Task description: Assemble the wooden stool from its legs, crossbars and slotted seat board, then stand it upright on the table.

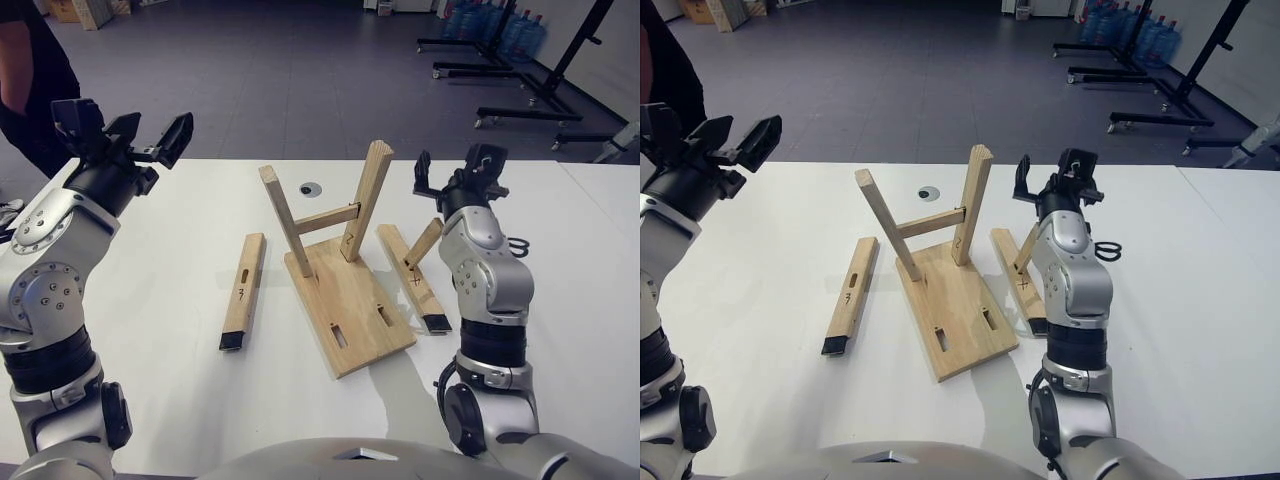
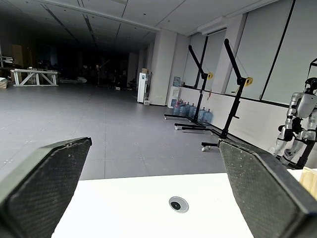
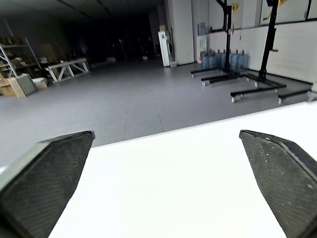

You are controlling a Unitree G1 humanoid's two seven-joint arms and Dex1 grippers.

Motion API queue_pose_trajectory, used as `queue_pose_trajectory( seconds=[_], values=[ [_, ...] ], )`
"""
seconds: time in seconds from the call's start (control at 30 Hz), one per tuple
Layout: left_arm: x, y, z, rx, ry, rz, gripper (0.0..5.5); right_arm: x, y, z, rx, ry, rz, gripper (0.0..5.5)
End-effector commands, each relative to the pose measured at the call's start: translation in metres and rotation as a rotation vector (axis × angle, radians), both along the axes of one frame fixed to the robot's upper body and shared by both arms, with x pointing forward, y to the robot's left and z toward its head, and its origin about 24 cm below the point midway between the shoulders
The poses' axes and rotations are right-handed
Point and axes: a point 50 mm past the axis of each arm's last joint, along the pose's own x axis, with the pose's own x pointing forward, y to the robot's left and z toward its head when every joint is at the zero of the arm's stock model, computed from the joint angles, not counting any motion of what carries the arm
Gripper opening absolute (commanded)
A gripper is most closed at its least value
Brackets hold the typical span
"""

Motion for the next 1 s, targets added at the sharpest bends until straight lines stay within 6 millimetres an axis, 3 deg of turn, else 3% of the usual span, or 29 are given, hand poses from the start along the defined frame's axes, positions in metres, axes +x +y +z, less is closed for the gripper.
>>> queue_pose_trajectory(
  seconds=[0.03,0.13,0.37,0.5,0.6,0.67,0.73,0.83,0.93,1.0],
  values=[
    [-0.002,-0.002,-0.006,0.0,0.025,-0.002,4.69,-0.006,0.0,-0.032,0.025,0.089,0.007,5.38],
    [-0.002,-0.002,-0.006,0.0,0.025,-0.001,4.69,0.001,-0.002,0.002,0.031,-0.027,0.019,5.38],
    [-0.002,-0.001,-0.005,-0.003,0.018,-0.002,4.69,-0.003,-0.027,0.118,0.022,-0.311,0.028,5.38],
    [-0.006,0.003,-0.01,-0.006,0.032,0.009,4.69,-0.015,-0.058,0.138,0.023,-0.302,0.136,5.38],
    [-0.02,0.013,-0.017,0.012,0.076,-0.013,4.69,-0.035,-0.092,0.115,-0.011,-0.152,0.284,5.38],
    [-0.036,0.015,-0.029,0.067,0.128,-0.073,4.69,-0.055,-0.112,0.084,-0.03,0.013,0.407,5.38],
    [-0.056,0.014,-0.046,0.121,0.208,-0.164,4.69,-0.083,-0.119,0.048,-0.004,0.211,0.561,5.38],
    [-0.078,0.004,-0.067,0.154,0.293,-0.297,4.69,-0.116,-0.103,0.002,0.038,0.408,0.739,5.38],
    [-0.075,-0.004,-0.076,0.131,0.305,-0.296,4.69,-0.119,-0.082,-0.03,0.046,0.45,0.747,5.38],
    [-0.071,-0.008,-0.077,0.115,0.299,-0.294,4.69,-0.114,-0.07,-0.039,0.046,0.436,0.733,5.38]
  ],
)
